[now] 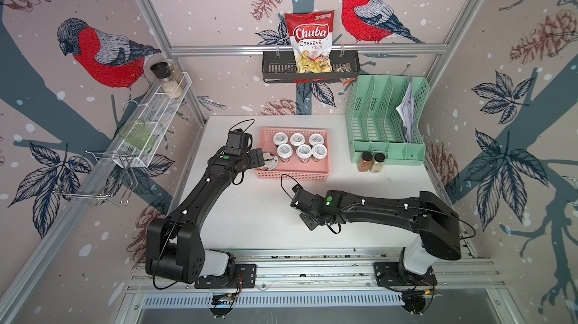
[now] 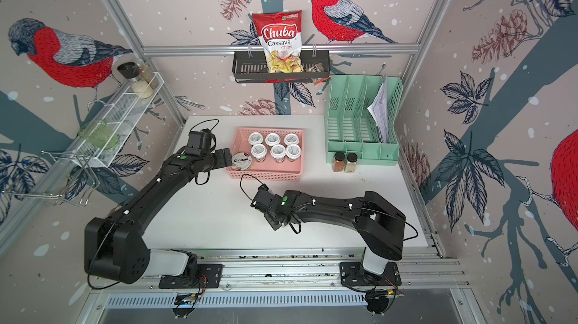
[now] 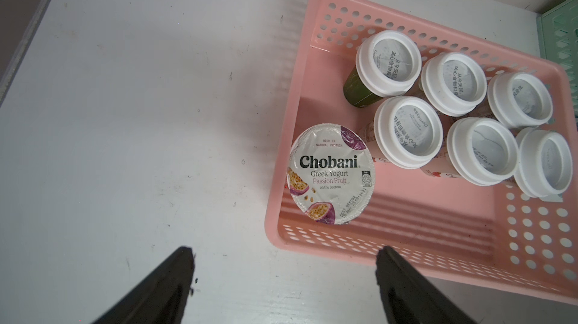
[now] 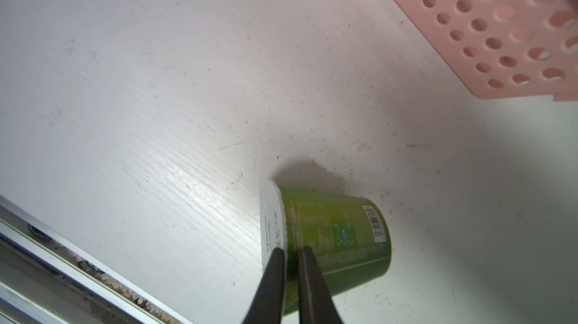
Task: Put the yogurt in the basket
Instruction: Pick up the yogurt from the center of the board.
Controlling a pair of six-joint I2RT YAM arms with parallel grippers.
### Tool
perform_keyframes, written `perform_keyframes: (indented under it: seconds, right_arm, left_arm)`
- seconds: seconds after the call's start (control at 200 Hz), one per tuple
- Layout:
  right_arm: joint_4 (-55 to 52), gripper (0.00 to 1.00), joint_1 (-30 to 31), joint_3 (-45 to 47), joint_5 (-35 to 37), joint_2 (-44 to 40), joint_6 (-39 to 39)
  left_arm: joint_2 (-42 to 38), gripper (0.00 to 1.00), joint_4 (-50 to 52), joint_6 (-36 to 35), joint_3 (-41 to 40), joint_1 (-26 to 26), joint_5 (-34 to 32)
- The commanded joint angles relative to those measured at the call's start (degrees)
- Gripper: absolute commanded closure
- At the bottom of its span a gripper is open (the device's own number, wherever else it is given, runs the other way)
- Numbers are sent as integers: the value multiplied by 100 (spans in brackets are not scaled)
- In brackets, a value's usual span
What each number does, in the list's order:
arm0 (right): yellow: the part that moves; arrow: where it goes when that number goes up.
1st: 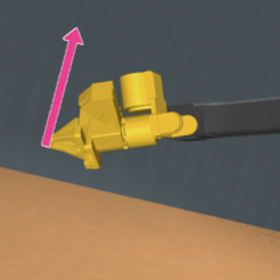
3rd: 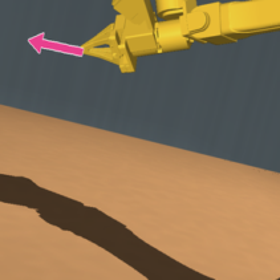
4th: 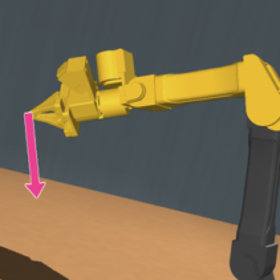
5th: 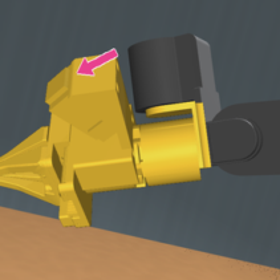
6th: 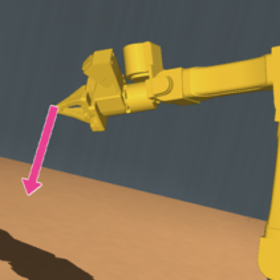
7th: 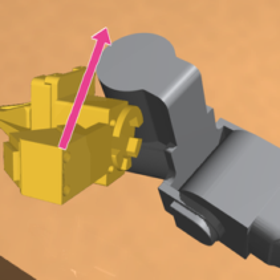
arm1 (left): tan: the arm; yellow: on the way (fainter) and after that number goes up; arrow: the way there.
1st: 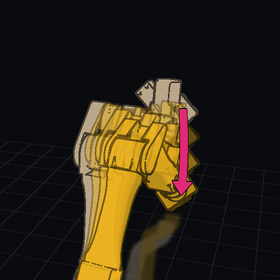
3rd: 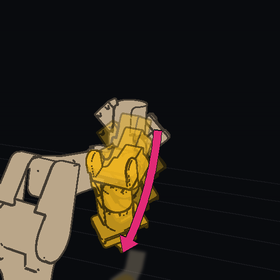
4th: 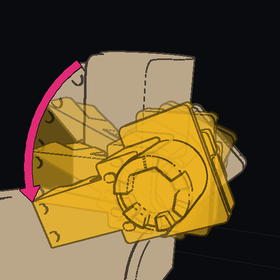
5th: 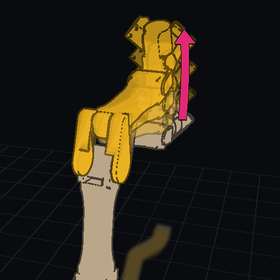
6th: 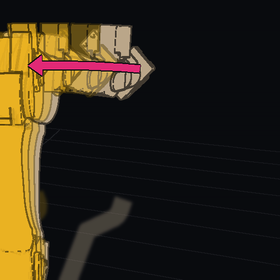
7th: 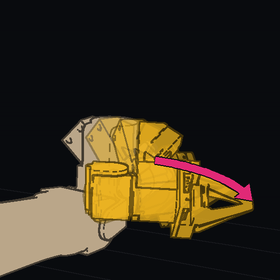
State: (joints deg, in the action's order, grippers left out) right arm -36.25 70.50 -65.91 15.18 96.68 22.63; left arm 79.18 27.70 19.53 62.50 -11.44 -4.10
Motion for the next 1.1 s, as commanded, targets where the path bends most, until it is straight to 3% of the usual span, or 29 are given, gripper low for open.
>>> perform_keyframes:
  seconds: [0.0,0.24,0.55,1.095]
  right_arm:
    - [-242,89,10,25,-7,43,4]
    - [-268,100,-5,79,23,9,22]
    - [-162,100,-230,27,-162,-343,57]
    - [1730,100,-2048,610,-2732,-1608,613]
  left_arm:
    - [-32,6,63,-36,45,3,-70]
    - [-69,6,70,-47,43,5,-115]
    - [-76,6,60,-46,43,16,-91]
    - [-60,6,26,-2,25,19,-23]
